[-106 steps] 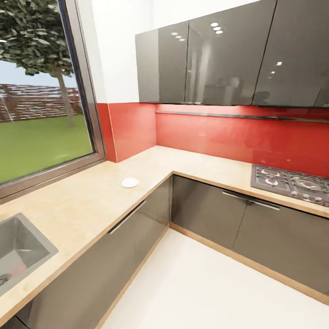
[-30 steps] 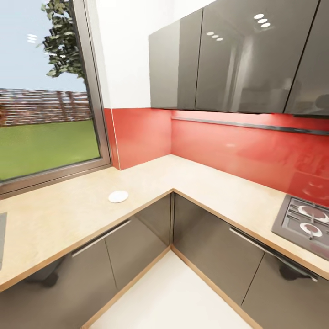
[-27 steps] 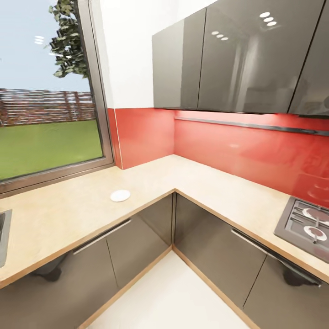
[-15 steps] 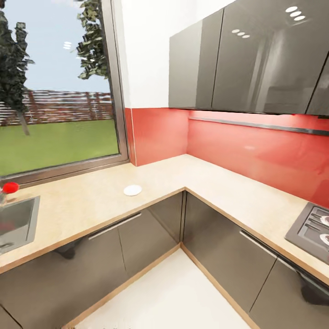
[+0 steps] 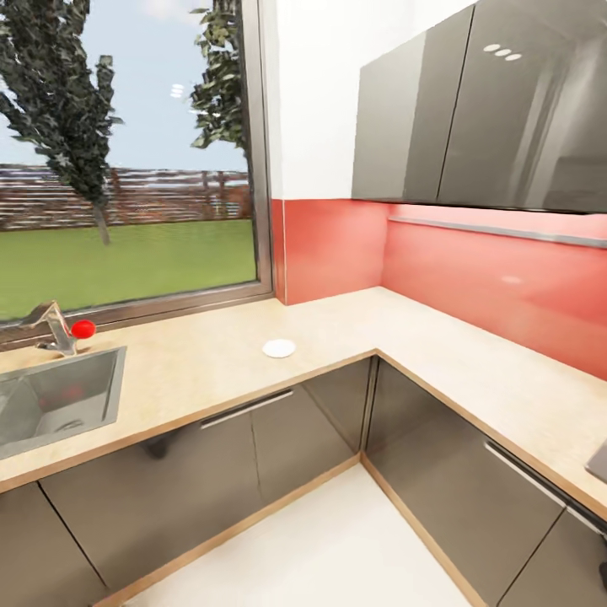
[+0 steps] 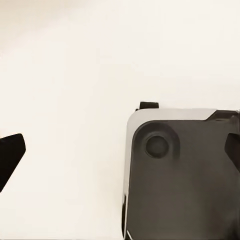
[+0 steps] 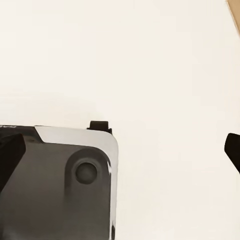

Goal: Set up a coffee station on the kitchen countertop: keep the coffee maker on the countertop, move the bottle of coffee from the kitchen shelf to the counter next to the coffee maker, place a paper coffee filter on top of the coffee maker, put the saucer next to the coffee maker with the coffee cup on the saucer, and place the electric kettle next to the coffee maker.

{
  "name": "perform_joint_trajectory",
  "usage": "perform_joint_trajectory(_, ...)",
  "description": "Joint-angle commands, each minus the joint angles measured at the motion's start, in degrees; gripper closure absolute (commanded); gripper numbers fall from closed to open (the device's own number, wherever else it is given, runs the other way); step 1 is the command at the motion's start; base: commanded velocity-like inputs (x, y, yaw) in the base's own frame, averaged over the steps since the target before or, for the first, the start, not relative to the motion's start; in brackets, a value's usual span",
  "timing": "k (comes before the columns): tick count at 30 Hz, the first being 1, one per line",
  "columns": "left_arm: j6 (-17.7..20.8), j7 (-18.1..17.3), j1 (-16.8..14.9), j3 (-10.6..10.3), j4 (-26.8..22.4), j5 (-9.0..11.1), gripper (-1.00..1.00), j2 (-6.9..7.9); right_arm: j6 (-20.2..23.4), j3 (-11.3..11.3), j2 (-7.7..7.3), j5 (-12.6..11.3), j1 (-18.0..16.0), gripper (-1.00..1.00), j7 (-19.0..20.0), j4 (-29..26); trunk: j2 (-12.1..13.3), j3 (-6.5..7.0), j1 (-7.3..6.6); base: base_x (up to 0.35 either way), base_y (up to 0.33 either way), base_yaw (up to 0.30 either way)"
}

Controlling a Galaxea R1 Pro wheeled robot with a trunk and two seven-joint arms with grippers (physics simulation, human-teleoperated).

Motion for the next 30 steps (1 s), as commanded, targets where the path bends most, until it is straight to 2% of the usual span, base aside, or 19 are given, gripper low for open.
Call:
perform_joint_trajectory(1, -0.30, 0.01, -0.06, -0.16, 0.07, -0.07, -1.00, -0.01, -0.19, -0.49, 0.01, 0.53, -0.03, -1.00, 0.16, 0.02, -0.07, -0.09, 0.01, 0.000, 0.000, 0.175)
perform_joint_trajectory(2, -0.35, -0.06, -0.06, -0.37, 0.07, -0.20, -1.00, -0.01, -0.17, -0.49, 0.03, 0.51, -0.03, -1.00, 0.21, -0.04, -0.07, -0.09, 0.01, 0.000, 0.000, 0.112)
perform_joint_trajectory(5, -2.23, 0.29, -0.70, -0.74, -6.00, -0.60, -1.00, 0.32, -0.70, -0.55, 0.99, 0.39, -0.03, -1.00, 0.40, -7.36, -0.07, -0.09, 0.01, 0.000, 0.000, 0.003)
perform_joint_trajectory(7, -4.45, 0.33, -0.76, -0.72, -12.09, -0.55, -1.00, 0.03, -2.97, -0.51, 2.21, 0.47, -0.03, -1.00, 0.32, -13.27, -0.07, -0.09, 0.01, 0.000, 0.000, 0.001)
perform_joint_trajectory(11, -7.51, 0.37, -0.88, -0.66, -21.18, -0.30, -1.00, -0.89, -8.39, -0.50, 3.07, 0.37, -0.03, -1.00, 0.30, -19.94, -0.07, -0.09, 0.01, 0.000, 0.000, 0.000)
perform_joint_trajectory(14, -8.68, 0.37, -0.97, -0.68, -28.97, -0.10, -1.00, -2.48, -12.06, -0.45, 5.66, 0.35, -0.05, -1.00, 0.29, -25.31, -0.07, -0.09, 0.01, 0.000, 0.000, 0.000)
perform_joint_trajectory(16, -8.91, 0.39, -1.54, -0.70, -33.89, -0.03, -1.00, -3.72, -13.08, -0.42, 7.58, 0.34, -0.09, -1.00, 0.28, -29.59, -0.07, -0.09, 0.01, 0.000, 0.000, 0.000)
perform_joint_trajectory(19, -8.62, 0.50, -3.73, -0.65, -40.48, 0.09, -1.00, -4.69, -13.56, -0.41, 9.90, 0.28, -0.15, -1.00, 0.29, -37.14, -0.07, -0.09, 0.01, 0.000, 0.000, 0.000)
perform_joint_trajectory(21, -8.35, 0.53, -5.58, -0.65, -43.69, 0.14, -1.00, -4.98, -13.61, -0.38, 11.11, 0.26, -0.25, -1.00, 0.29, -41.23, -0.07, -0.09, 0.01, 0.000, 0.000, 0.000)
perform_joint_trajectory(24, -7.90, 0.49, -8.49, -0.59, -46.59, 0.23, -1.00, -5.36, -13.42, -0.34, 11.84, 0.25, -0.85, -1.00, 0.31, -44.19, -0.07, -0.09, 0.01, 0.000, 0.000, 0.000)
perform_joint_trajectory(27, -4.24, 0.35, -11.71, -0.64, -49.63, 0.27, -1.00, -6.32, -12.34, -0.32, 12.30, 0.25, -4.46, -1.00, 0.42, -46.01, -0.07, -0.09, 0.01, 0.000, 0.000, 0.000)
perform_joint_trajectory(29, 1.23, 0.05, -13.49, -0.87, -52.18, 0.26, -1.00, -7.12, -9.93, -0.32, 12.44, 0.25, -7.99, -1.00, 0.53, -46.38, -0.07, -0.09, 0.01, 0.000, 0.000, 0.000)
perform_joint_trajectory(30, 6.01, -0.31, -14.67, -1.46, -54.65, 0.26, -1.00, -7.64, -6.85, -0.31, 12.49, 0.23, -10.92, -1.00, 0.58, -46.55, -0.07, -0.09, 0.01, 0.000, 0.000, 0.000)
